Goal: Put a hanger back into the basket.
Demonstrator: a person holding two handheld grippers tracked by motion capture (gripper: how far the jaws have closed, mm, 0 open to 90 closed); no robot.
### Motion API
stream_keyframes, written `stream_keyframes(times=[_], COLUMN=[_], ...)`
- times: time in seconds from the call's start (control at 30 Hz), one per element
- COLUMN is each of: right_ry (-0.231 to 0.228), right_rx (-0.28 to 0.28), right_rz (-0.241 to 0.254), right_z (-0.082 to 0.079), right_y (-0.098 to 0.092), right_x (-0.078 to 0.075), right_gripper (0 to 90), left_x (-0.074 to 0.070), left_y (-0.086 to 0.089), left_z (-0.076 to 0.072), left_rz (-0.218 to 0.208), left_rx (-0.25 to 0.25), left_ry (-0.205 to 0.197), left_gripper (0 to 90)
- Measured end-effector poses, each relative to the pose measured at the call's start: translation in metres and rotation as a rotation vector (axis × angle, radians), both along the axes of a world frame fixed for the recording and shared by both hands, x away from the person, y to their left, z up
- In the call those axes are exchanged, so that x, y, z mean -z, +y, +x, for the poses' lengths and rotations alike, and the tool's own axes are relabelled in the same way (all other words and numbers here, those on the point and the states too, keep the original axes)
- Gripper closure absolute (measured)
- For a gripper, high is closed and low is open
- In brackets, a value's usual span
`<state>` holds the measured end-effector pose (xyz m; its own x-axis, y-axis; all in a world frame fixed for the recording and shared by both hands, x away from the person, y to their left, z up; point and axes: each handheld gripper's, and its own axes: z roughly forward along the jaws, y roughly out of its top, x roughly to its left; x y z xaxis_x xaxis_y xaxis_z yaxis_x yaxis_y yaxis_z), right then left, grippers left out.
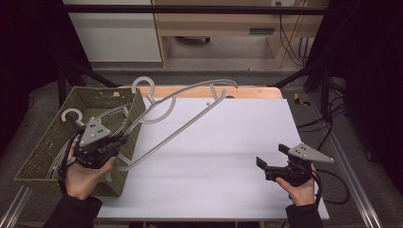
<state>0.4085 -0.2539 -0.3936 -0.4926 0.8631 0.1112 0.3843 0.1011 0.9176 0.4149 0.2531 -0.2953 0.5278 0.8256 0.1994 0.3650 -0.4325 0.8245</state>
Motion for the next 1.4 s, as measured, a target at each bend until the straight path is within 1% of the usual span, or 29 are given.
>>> stream_keyframes(times=[0.03,0.07,0.1,0.13,0.17,0.2,0.23,0.3,0.4,0.47,0.57,0.6,0.7,0.73,0.77,0.8,0.9,0.97,1.0,1.07,1.13,1.3,1.37,1.4], right_ry=[-0.006,0.001,0.005,0.002,0.006,0.005,0.004,0.005,0.006,0.004,0.009,0.01,0.012,0.009,0.009,0.009,0.01,0.007,0.009,0.016,0.019,0.017,0.017,0.024], right_rx=[-0.008,-0.003,-0.003,-0.006,-0.004,-0.004,-0.004,-0.004,-0.006,-0.006,-0.009,-0.01,-0.009,-0.009,-0.009,-0.008,-0.006,-0.011,-0.013,-0.01,-0.01,-0.008,-0.011,-0.006], right_rz=[-0.008,-0.001,-0.003,-0.006,-0.002,-0.004,-0.006,-0.004,0.0,-0.008,-0.004,-0.004,-0.008,-0.01,-0.009,-0.01,-0.007,-0.009,-0.014,-0.012,-0.009,-0.012,-0.013,-0.01], right_z=[0.001,0.0,0.0,0.001,0.001,0.001,0.001,0.001,0.001,0.002,0.002,0.002,0.002,0.002,0.003,0.003,0.003,0.003,0.003,0.003,0.003,0.004,0.004,0.004], right_y=[0.0,0.001,0.001,0.001,0.002,0.001,0.001,0.001,0.001,0.001,0.001,0.002,0.001,0.001,0.001,0.001,0.002,0.002,0.001,0.002,0.002,0.002,0.002,0.003], right_x=[0.001,0.0,0.001,0.001,0.001,0.001,0.001,0.002,0.002,0.002,0.002,0.002,0.003,0.003,0.003,0.003,0.003,0.004,0.004,0.004,0.004,0.005,0.005,0.005], right_gripper=[3.3,3.3,3.3,3.3,3.3,3.3,3.3,3.3,3.4,3.4,3.5,3.5,3.5,3.6,3.5,3.6,3.6,3.6,3.7,3.7,3.7,3.8,3.8,3.8], left_x=[-0.001,-0.002,-0.003,-0.005,-0.005,-0.007,-0.008,-0.01,-0.013,-0.013,-0.014,-0.013,-0.011,-0.009,-0.009,-0.008,-0.005,-0.002,0.0,0.003,0.006,0.014,0.017,0.019], left_y=[0.001,0.002,0.004,0.007,0.008,0.012,0.016,0.023,0.034,0.044,0.055,0.061,0.072,0.079,0.081,0.087,0.1,0.108,0.114,0.121,0.129,0.147,0.153,0.158], left_z=[0.002,0.003,0.006,0.008,0.009,0.011,0.012,0.015,0.02,0.024,0.027,0.029,0.032,0.033,0.034,0.035,0.037,0.039,0.04,0.042,0.044,0.047,0.048,0.049], left_rz=[0.01,0.01,0.021,0.028,0.023,0.026,0.023,0.028,0.028,0.026,0.038,0.04,0.04,0.048,0.051,0.06,0.063,0.068,0.075,0.093,0.09,0.096,0.105,0.113], left_rx=[0.001,-0.001,-0.005,-0.006,-0.009,-0.013,-0.025,-0.032,-0.044,-0.048,-0.068,-0.086,-0.112,-0.131,-0.135,-0.144,-0.168,-0.186,-0.202,-0.217,-0.238,-0.273,-0.282,-0.287], left_ry=[-0.007,0.006,-0.006,-0.005,-0.004,-0.007,0.0,-0.011,-0.012,-0.01,-0.008,-0.009,-0.011,-0.019,-0.021,-0.024,-0.027,-0.023,-0.019,-0.018,-0.01,0.006,0.013,0.024], left_gripper=[82.7,82.7,82.7,82.7,82.7,82.7,82.7,82.7,82.7,82.7,82.7,82.7,82.6,82.7,82.6,82.7,82.6,82.6,82.7,82.7,82.6,82.6,82.6,82.6])
